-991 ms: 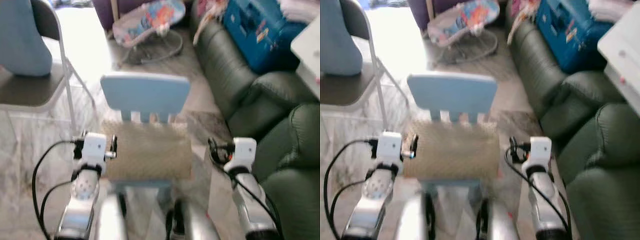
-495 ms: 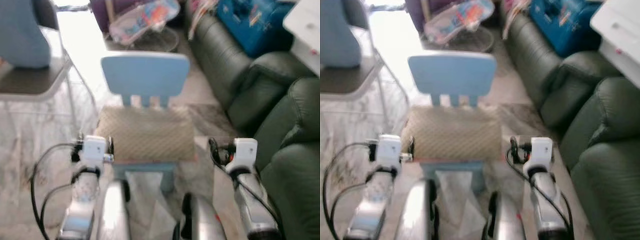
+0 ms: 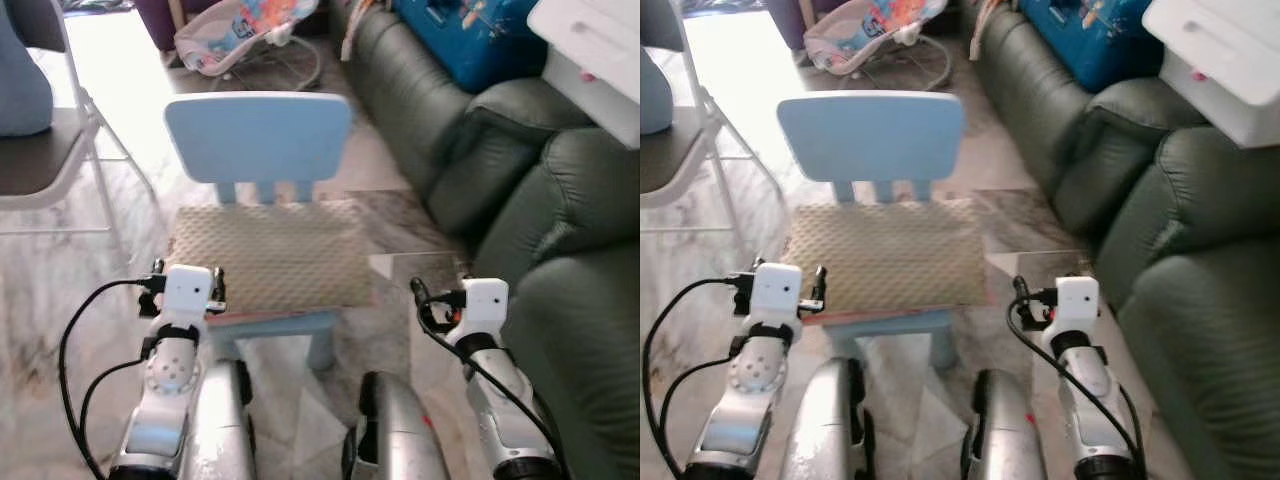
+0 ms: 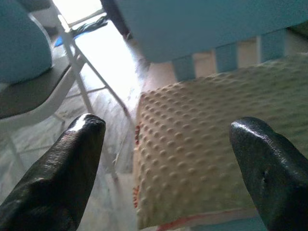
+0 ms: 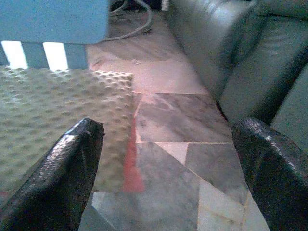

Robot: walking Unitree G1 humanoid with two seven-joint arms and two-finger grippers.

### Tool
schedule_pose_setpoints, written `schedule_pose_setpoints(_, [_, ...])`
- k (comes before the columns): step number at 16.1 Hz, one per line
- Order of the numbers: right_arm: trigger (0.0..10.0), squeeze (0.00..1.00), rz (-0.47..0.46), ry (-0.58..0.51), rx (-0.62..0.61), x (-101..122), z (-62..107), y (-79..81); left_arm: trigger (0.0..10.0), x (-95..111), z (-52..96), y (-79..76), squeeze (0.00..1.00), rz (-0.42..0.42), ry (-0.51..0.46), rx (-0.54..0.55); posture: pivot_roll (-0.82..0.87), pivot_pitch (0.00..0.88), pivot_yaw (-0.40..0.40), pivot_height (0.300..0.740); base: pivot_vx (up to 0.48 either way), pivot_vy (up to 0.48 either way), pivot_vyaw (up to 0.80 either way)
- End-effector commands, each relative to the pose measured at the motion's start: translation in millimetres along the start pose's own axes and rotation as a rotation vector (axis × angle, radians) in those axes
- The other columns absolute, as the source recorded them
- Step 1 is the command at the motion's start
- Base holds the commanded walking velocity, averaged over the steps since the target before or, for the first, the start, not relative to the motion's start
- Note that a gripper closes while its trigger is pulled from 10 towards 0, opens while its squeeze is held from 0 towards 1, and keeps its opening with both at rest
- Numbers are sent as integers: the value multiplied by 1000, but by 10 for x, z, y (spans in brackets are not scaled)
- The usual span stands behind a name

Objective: Move the pillow to the sofa

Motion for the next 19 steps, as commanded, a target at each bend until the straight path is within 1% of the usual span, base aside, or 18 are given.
schedule_pose_setpoints(1, [10000,0,4,-8,15,16,-15,35,10000,-41,15,31,0,-12,16,10,-18,150,-65,632,0,0,756])
schedule_pose_setpoints(5, [10000,0,3,-10,19,16,-15,40,10000,-43,10,33,0,-15,18,11,-18,147,-67,632,0,0,692])
schedule_pose_setpoints(12, [10000,0,-14,-10,4,17,-21,26,10000,-72,16,55,0,-32,33,24,-25,160,-60,632,0,0,0])
schedule_pose_setpoints(19, [10000,0,-22,-15,12,23,-12,27,10000,-92,24,64,0,-38,43,32,-28,170,-62,542,0,0,0])
Point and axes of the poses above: a point about 5 cm out from each wrist's last joint towards the gripper, its own z axis pointing back from the gripper into the wrist, its own x axis along the axis of the wrist's last joint, y = z × x, the point moved 3 cm from there along -z, pointing out of the wrist towards the gripper, and after that the axes turned 15 degrees about z, right-handed, at the moved point
